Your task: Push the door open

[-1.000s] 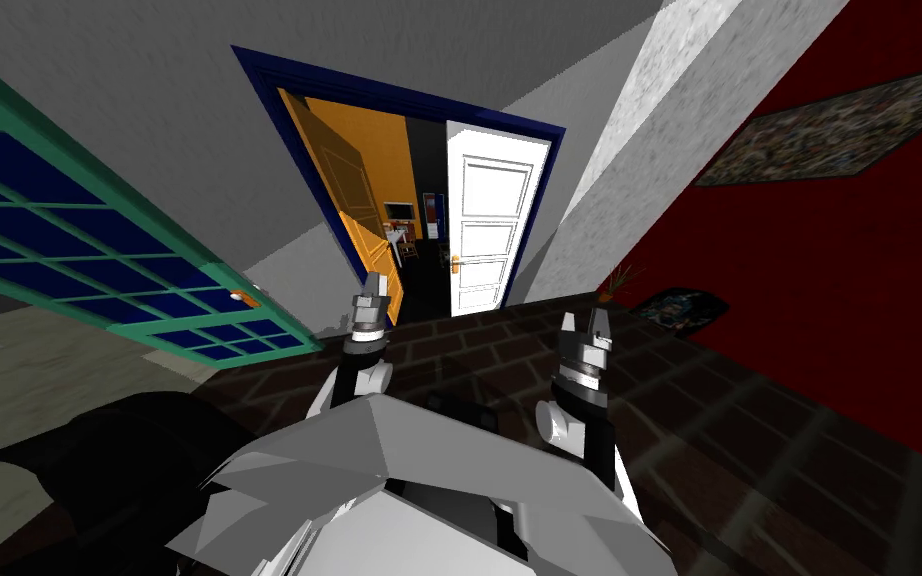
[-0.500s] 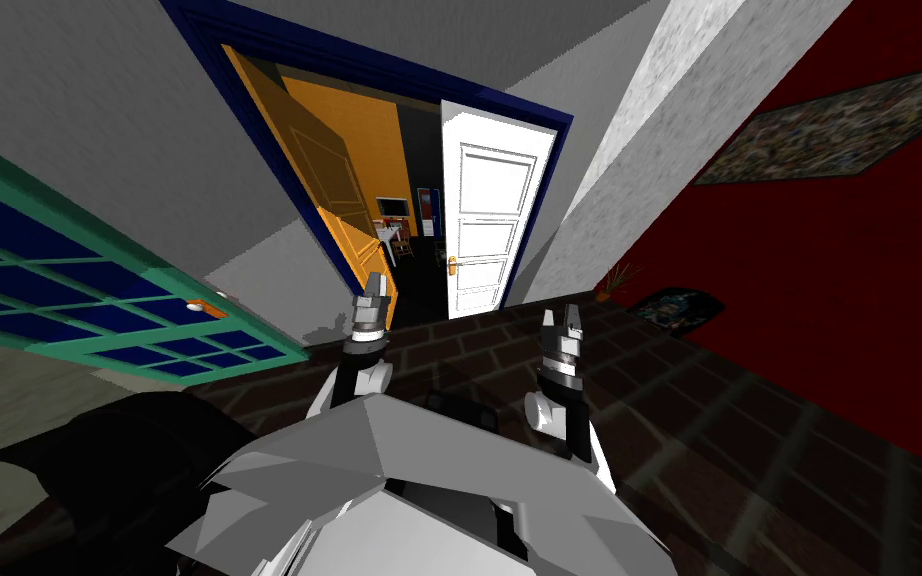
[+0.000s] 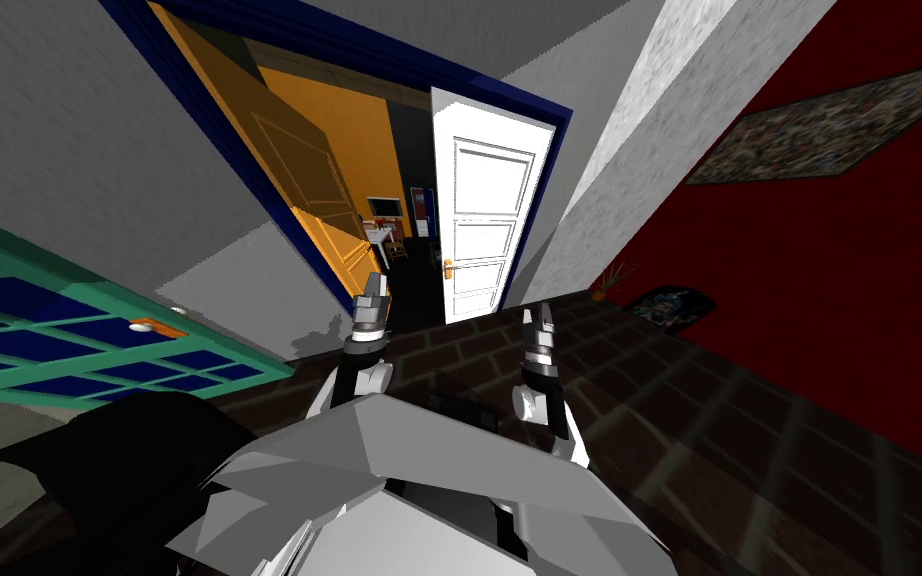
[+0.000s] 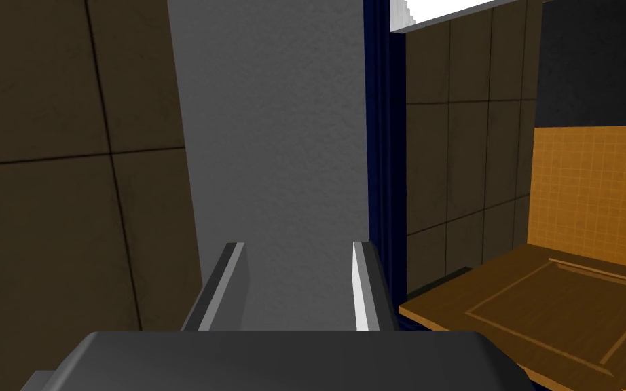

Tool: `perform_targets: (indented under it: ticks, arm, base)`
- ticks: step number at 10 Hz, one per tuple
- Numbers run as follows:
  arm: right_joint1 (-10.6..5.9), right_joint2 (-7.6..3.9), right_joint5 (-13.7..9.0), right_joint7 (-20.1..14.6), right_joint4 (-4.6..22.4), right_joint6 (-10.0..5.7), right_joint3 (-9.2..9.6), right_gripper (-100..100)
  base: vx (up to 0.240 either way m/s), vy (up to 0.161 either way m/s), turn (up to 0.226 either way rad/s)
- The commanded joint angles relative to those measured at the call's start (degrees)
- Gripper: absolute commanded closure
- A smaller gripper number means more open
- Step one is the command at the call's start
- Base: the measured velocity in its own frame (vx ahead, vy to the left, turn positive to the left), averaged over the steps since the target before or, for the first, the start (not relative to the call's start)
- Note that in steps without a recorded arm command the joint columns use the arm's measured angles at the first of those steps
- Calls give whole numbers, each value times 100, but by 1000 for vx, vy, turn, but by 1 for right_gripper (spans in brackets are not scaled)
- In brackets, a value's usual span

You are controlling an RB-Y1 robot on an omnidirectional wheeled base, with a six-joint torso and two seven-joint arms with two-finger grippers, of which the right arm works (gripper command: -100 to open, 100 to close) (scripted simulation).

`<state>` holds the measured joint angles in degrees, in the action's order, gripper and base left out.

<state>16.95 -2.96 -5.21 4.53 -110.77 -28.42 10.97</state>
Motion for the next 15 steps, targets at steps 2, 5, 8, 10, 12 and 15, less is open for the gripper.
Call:
perform_targets:
  ticks: [2, 5, 8, 10, 12, 15]
  arm:
    - [-322, -74, -21, -132, 459, 97, 286, -100]
    - [-541, -101, -27, -206, 783, 143, 486, -100]
    - [-846, -127, -36, -309, 1235, 208, 765, -100]
    - [-1002, -134, -40, -361, 1466, 241, 908, -100]
    - [-1159, -140, -44, -414, 1698, 274, 1052, -100]
    - [-1472, -142, -53, -521, 2163, 340, 1339, -100]
  base:
    - [163, 65, -102]
    - [121, 48, -58]
    - [112, 49, -78]
    - [108, 60, -58]
    - [84, 60, -60]
    - [125, 66, -84]
